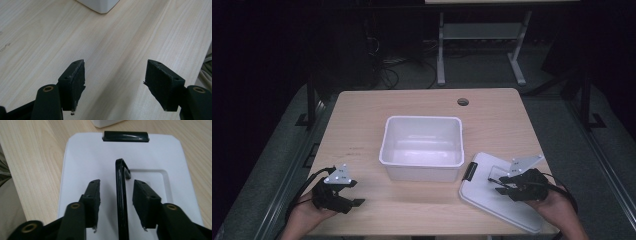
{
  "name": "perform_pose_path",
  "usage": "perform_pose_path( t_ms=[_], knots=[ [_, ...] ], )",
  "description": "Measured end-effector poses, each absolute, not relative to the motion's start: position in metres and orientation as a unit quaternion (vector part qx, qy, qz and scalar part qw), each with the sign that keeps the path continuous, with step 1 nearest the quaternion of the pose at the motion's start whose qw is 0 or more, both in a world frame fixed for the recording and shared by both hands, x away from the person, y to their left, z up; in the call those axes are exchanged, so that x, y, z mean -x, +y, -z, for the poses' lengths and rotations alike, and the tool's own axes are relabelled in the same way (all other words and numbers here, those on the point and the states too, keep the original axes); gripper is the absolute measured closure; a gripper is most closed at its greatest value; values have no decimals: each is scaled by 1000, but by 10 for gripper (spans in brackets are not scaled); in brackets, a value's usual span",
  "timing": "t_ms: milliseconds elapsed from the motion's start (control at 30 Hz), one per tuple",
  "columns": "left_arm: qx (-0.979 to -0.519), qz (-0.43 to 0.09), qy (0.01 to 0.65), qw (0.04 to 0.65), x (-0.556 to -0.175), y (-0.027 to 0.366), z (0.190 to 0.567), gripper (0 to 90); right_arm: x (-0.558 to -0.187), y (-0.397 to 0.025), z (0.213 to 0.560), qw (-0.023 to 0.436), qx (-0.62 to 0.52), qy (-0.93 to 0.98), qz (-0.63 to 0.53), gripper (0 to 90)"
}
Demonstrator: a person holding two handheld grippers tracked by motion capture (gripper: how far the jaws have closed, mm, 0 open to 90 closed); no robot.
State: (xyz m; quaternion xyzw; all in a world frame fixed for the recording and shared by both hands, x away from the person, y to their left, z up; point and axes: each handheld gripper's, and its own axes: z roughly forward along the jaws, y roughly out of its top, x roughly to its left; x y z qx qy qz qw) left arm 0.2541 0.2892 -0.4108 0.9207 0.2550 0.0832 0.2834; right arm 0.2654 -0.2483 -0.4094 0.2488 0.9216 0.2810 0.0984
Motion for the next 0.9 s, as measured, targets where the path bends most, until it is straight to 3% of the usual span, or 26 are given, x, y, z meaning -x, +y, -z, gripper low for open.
perform_pose_path(
  t_ms=[233,900],
  knots=[
    [-916,-83,260,293,-253,290,413,320,-267,-249,411,103,-246,923,-277,761],
    [-919,-82,255,289,-253,284,421,327,-276,-254,409,108,-237,928,-265,829]
  ],
)
